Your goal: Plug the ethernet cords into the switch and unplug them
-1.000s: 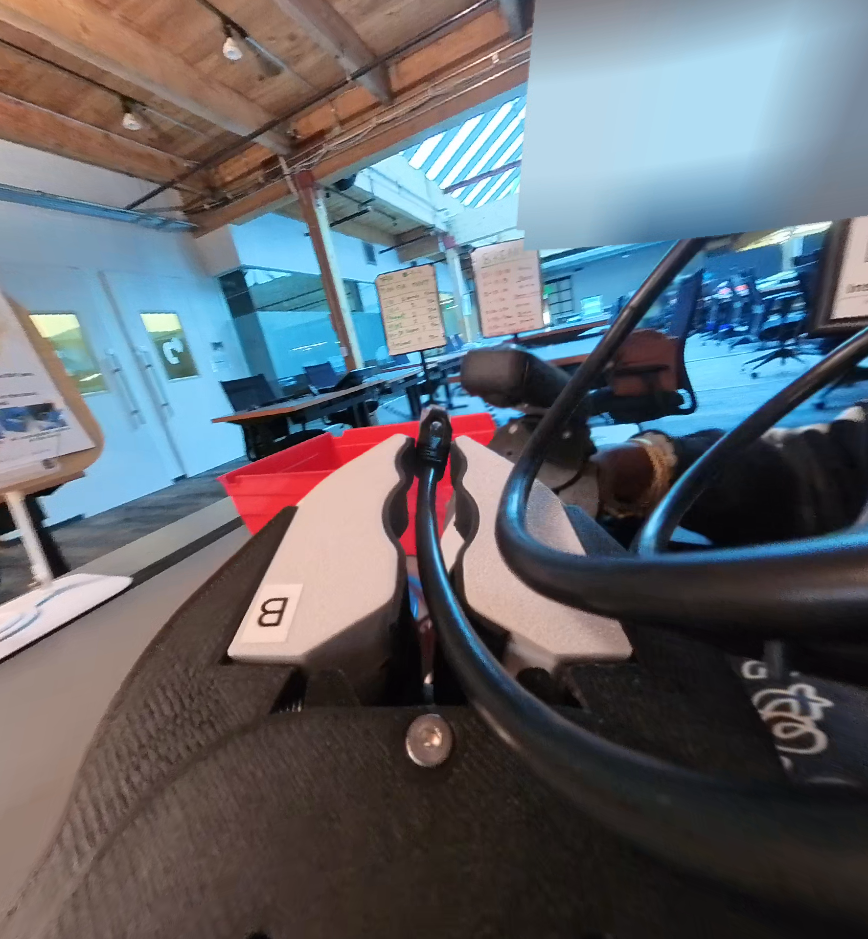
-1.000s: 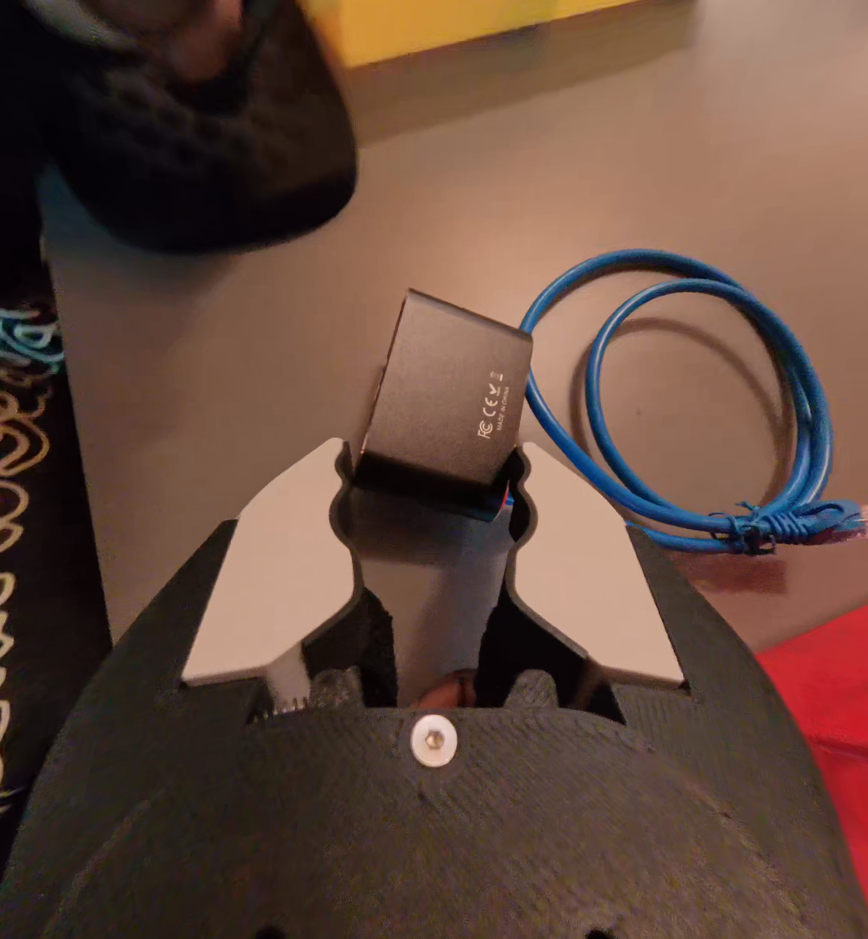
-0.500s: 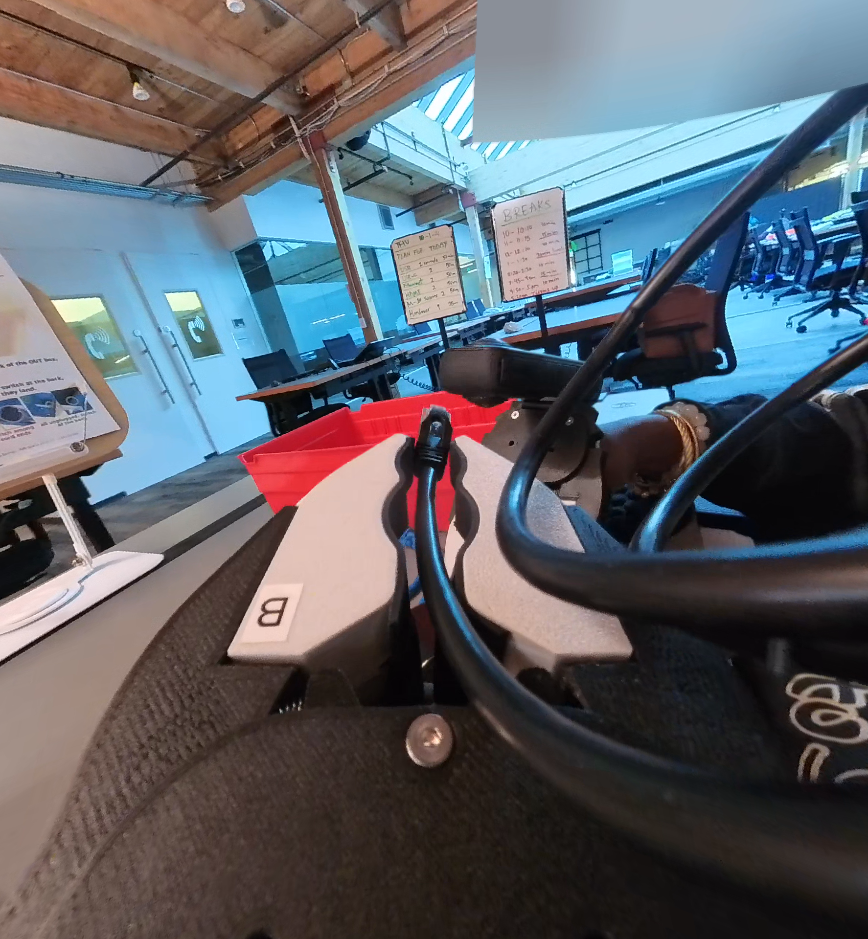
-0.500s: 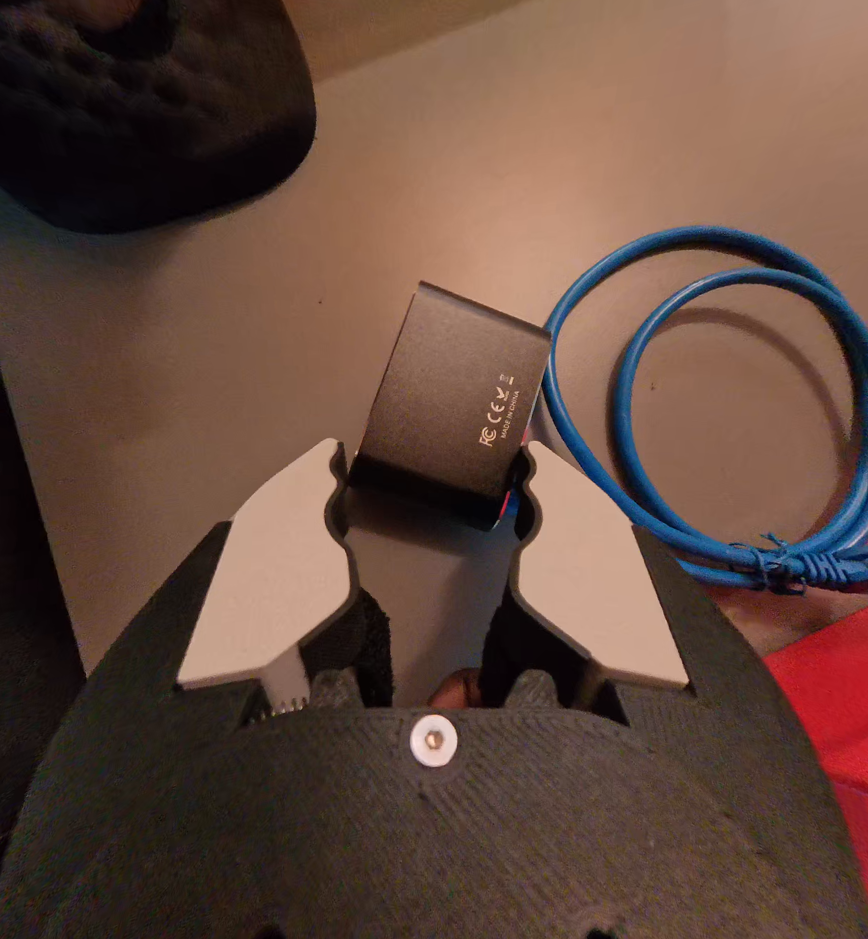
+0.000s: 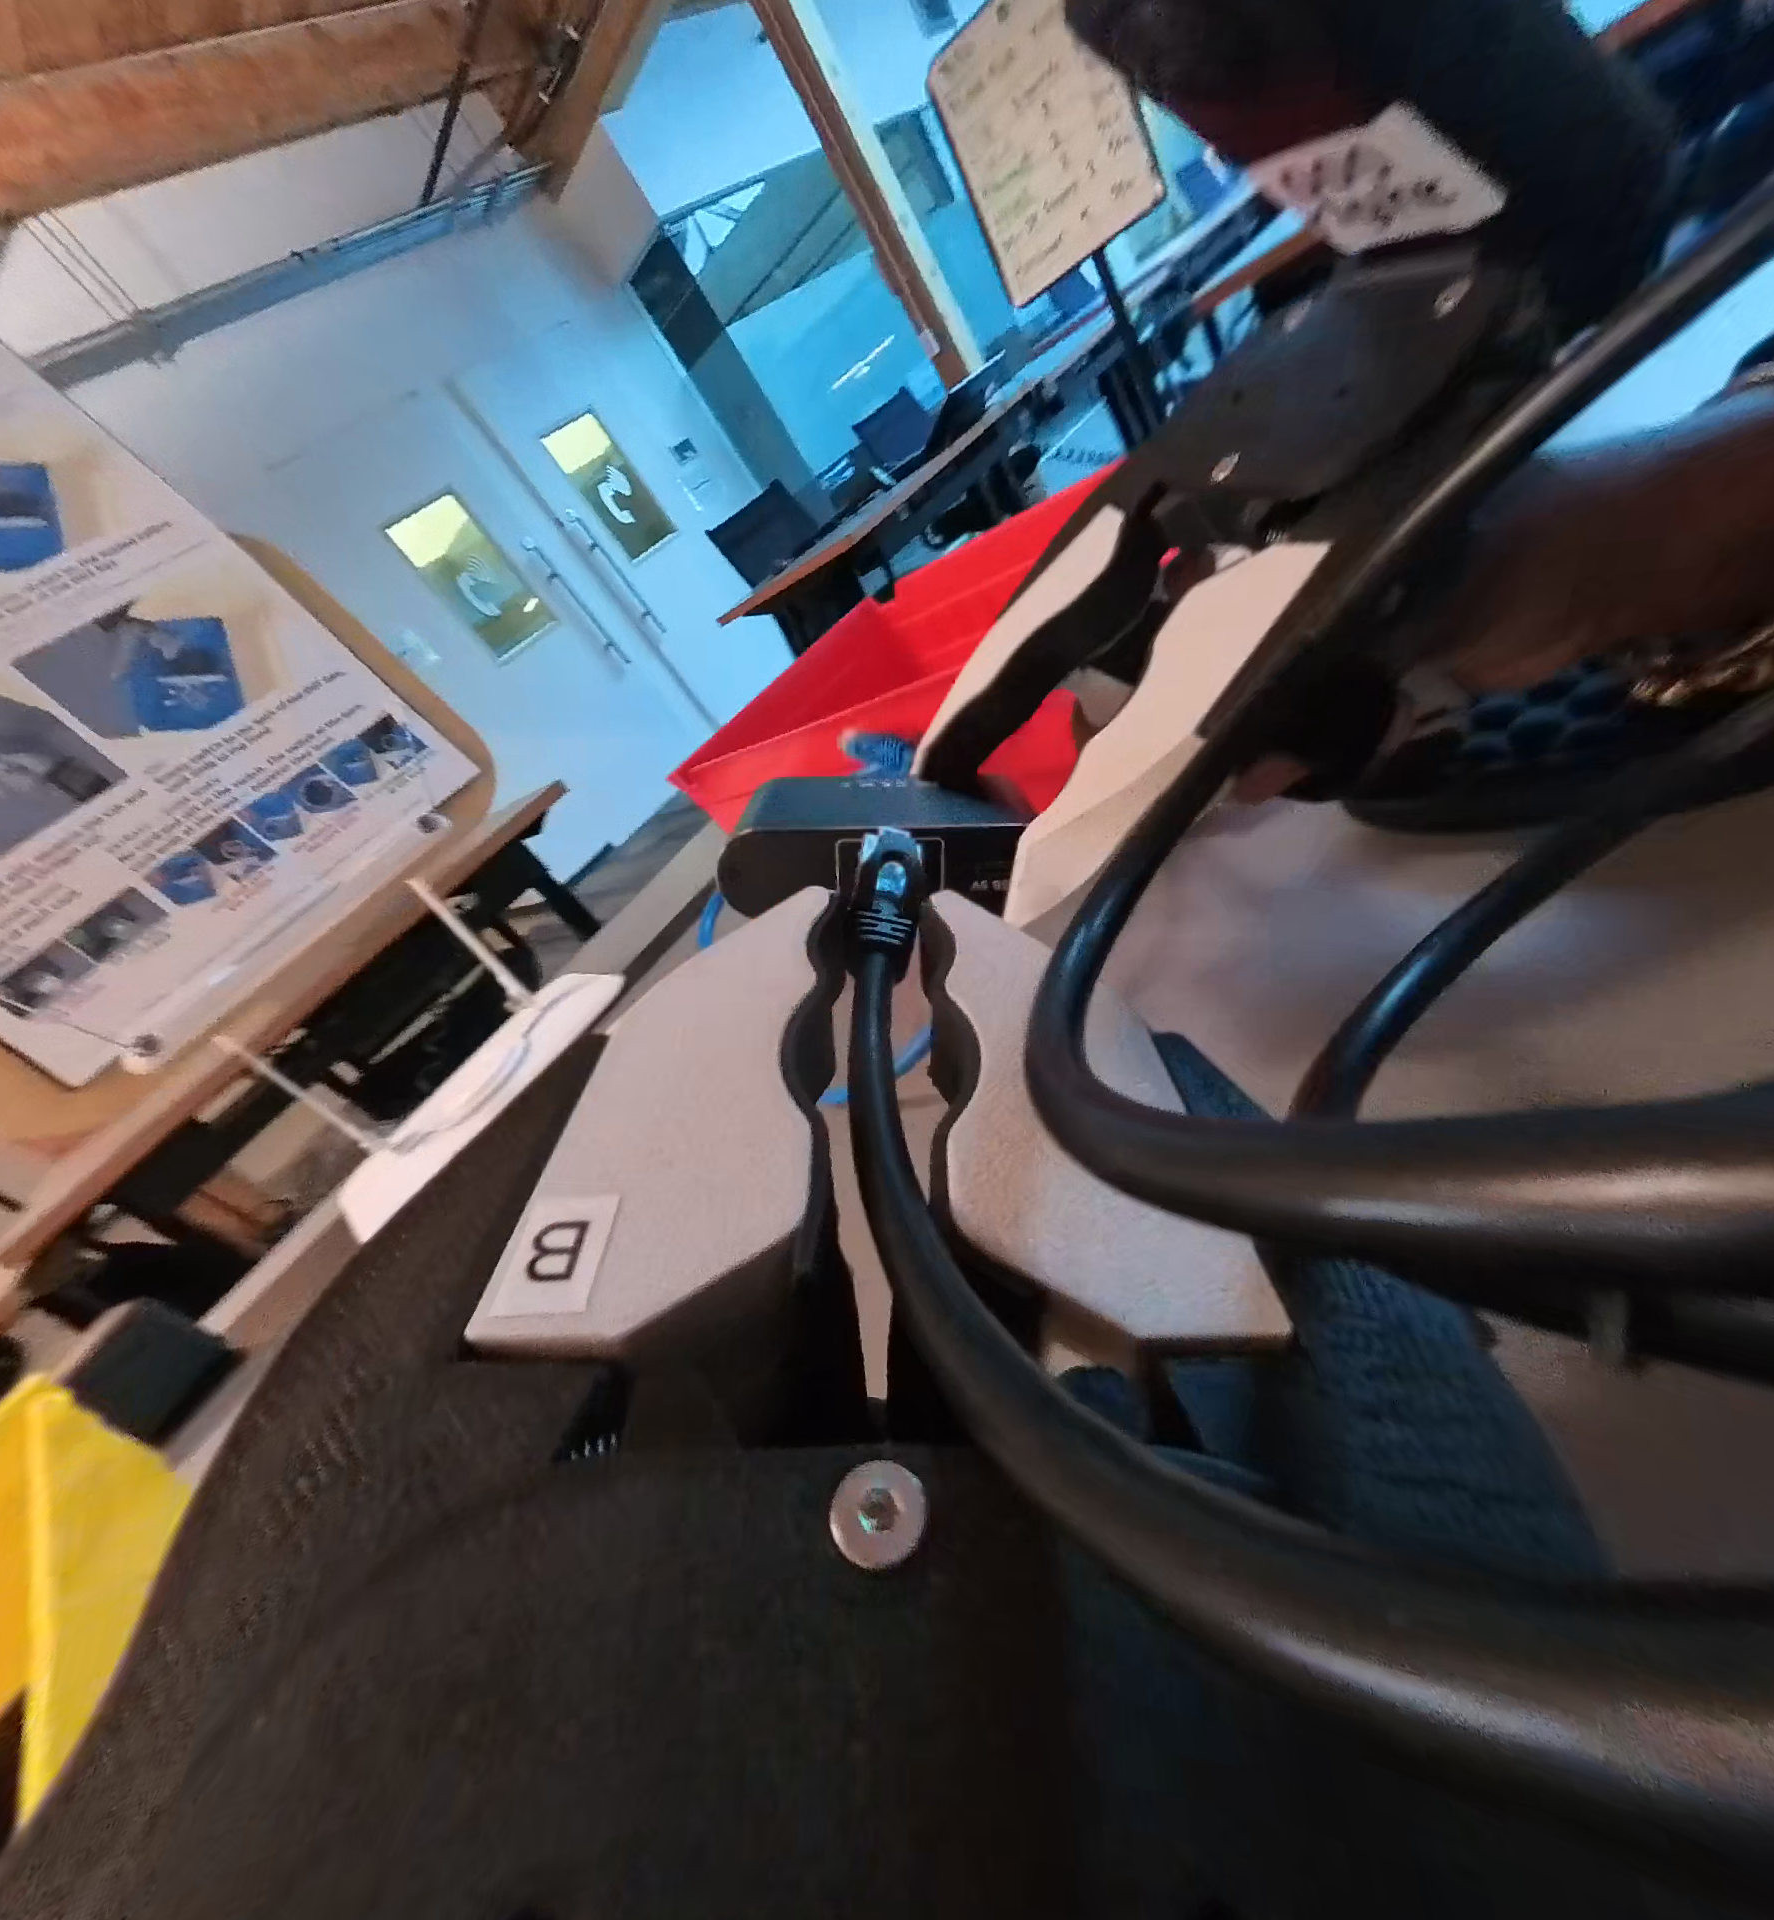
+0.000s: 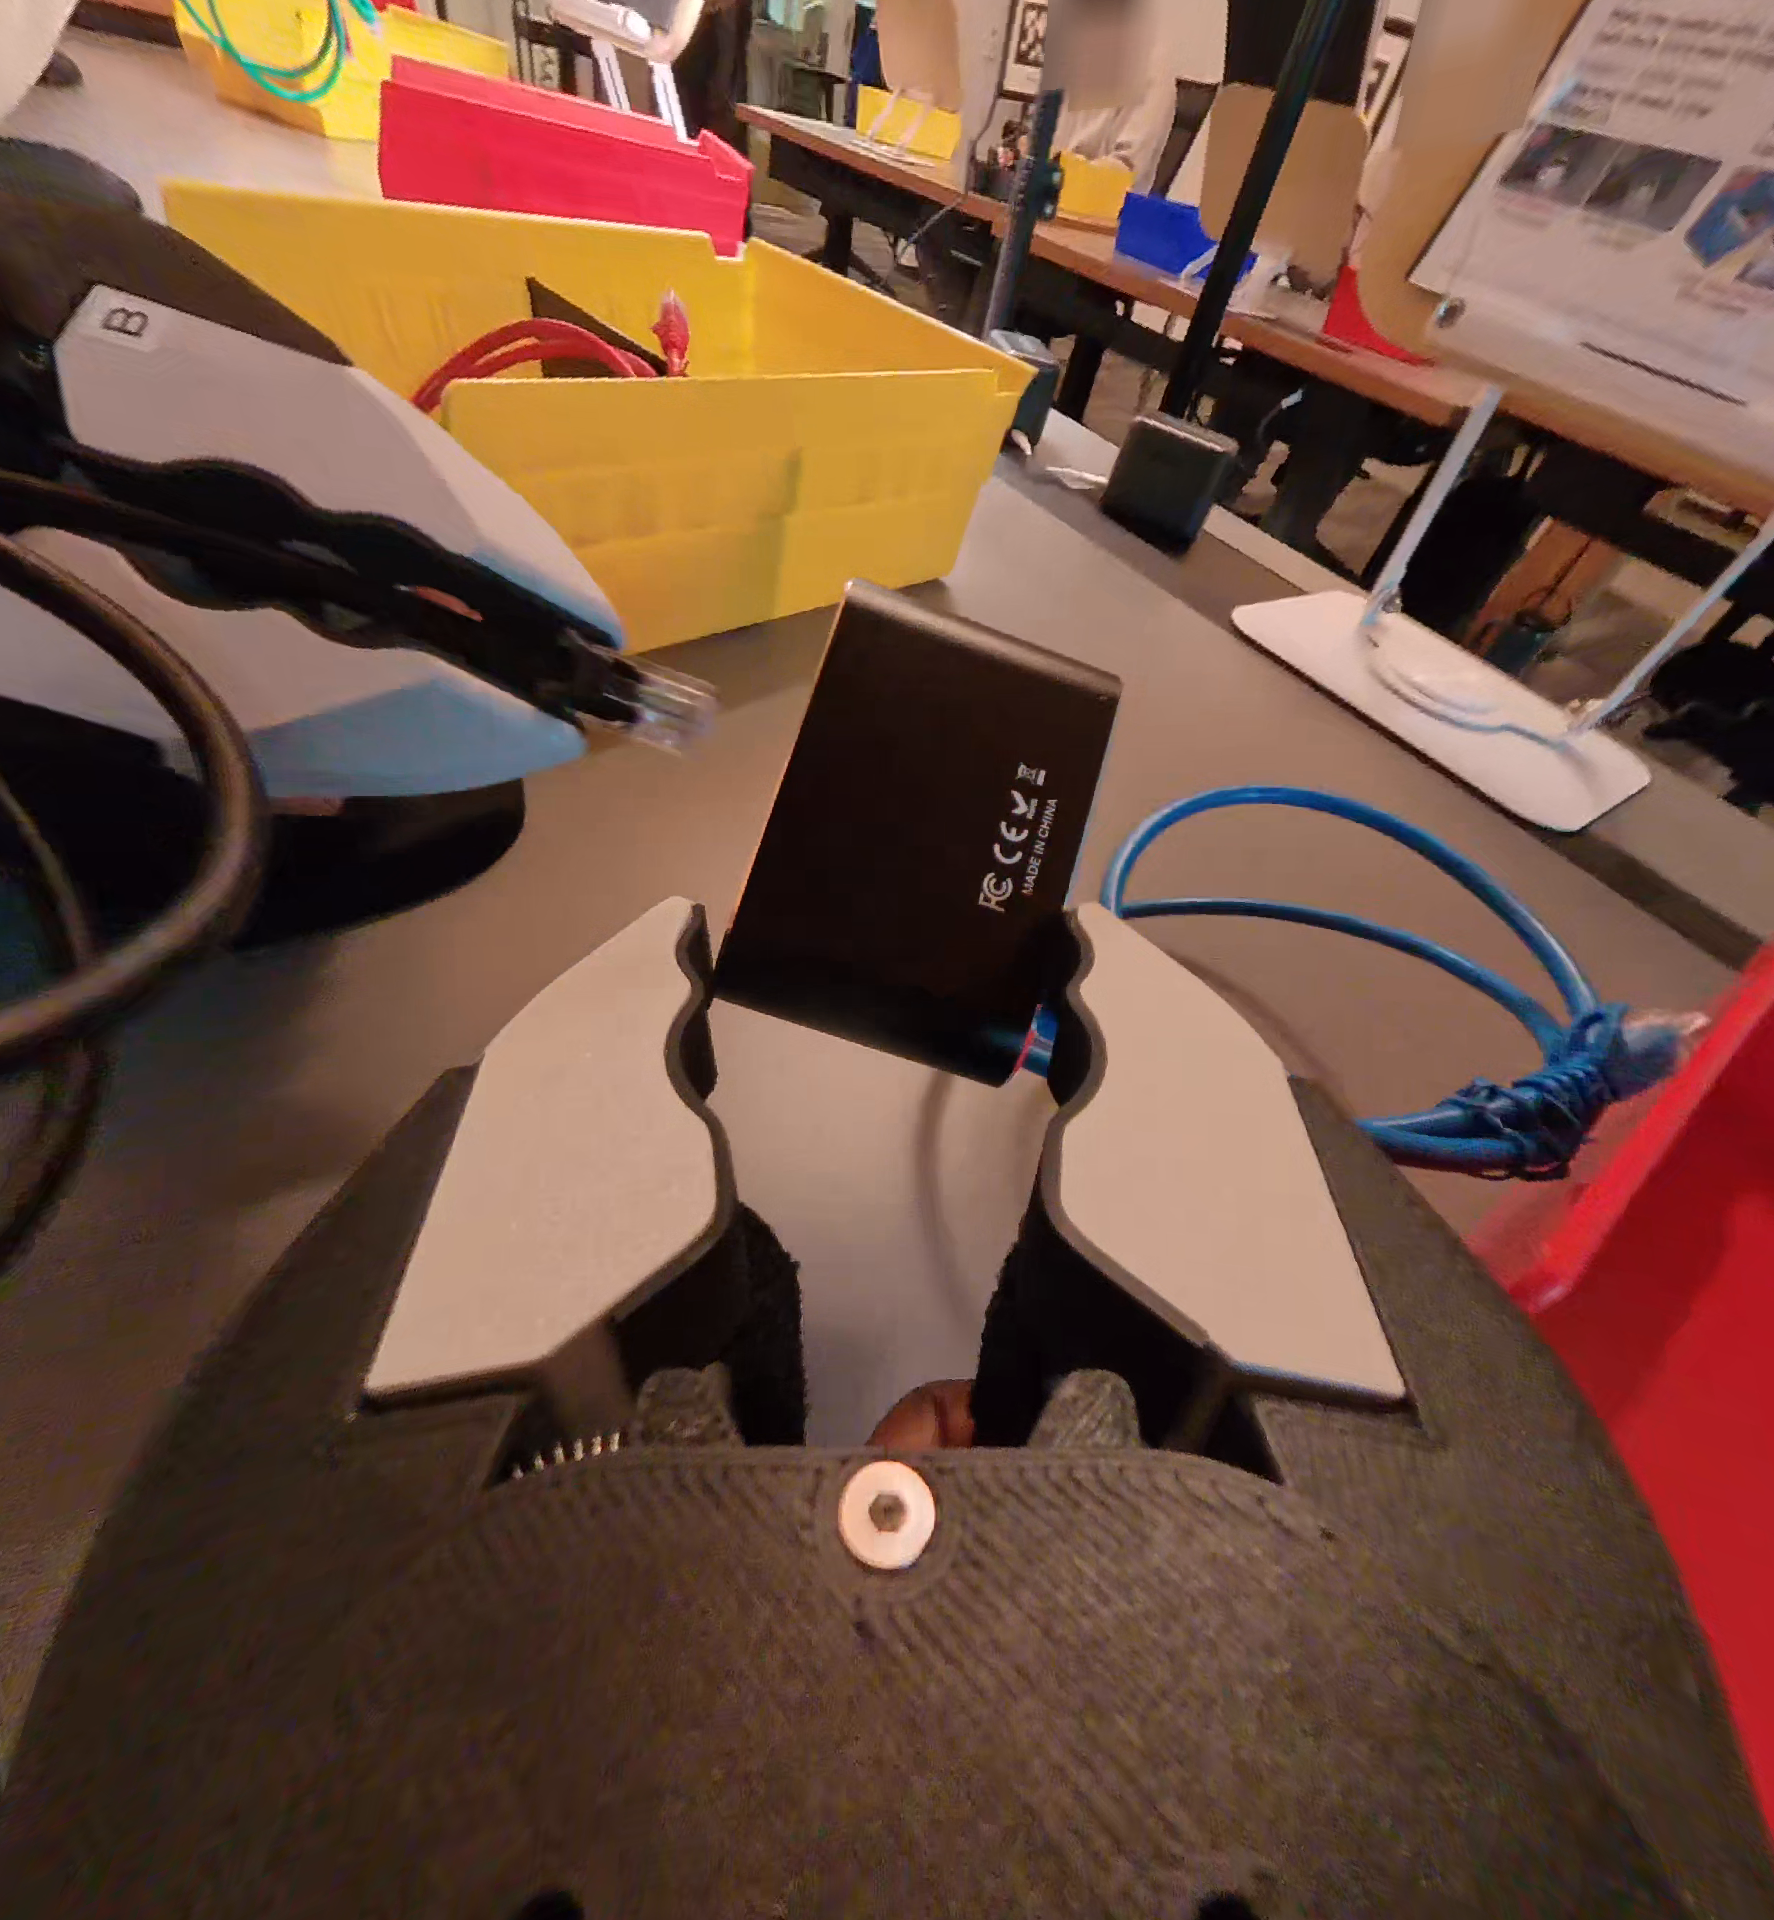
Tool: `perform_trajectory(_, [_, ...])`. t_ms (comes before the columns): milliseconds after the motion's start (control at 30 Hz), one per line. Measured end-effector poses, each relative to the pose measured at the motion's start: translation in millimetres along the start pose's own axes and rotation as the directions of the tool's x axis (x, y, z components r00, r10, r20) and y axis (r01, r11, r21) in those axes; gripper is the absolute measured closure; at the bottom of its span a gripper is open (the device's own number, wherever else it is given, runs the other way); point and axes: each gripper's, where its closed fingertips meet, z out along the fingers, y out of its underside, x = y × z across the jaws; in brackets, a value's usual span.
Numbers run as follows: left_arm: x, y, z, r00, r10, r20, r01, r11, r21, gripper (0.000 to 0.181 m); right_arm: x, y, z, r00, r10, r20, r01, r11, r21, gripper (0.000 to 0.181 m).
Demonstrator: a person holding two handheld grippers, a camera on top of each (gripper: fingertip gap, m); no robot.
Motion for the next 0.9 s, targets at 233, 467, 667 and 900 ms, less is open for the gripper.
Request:
perform_trajectory(233, [2.5, 9.5, 4.7, 0.98, 0.191, 0.053, -0.187, 0.979, -0.077, 0.168, -6.1, -1.8, 0.4, 0.999, -0.045, 0.007, 0.044, 0.999, 0.016, 0.118])
perform_trajectory(467, [-0.1, -2.1, 3.2, 0.997, -0.073, 0.038, 0.073, 0.997, 0.016, 0.169, -7.2, -14.4, -5.1, 0.998, -0.065, -0.015, 0.066, 0.993, 0.097, 0.118])
perform_trajectory(667, [-1.8, -7.3, 1.1, 0.991, -0.132, 0.027, 0.131, 0.99, 0.056, 0.169, -7.4, -24.1, -9.9, 0.989, -0.132, -0.069, 0.141, 0.978, 0.152, 0.118])
perform_trajectory(900, [-0.5, -9.5, 0.4, 0.995, -0.09, 0.038, 0.087, 0.994, 0.068, 0.169, -13.1, -26.6, -12.3, 0.987, -0.158, -0.037, 0.162, 0.971, 0.179, 0.118])
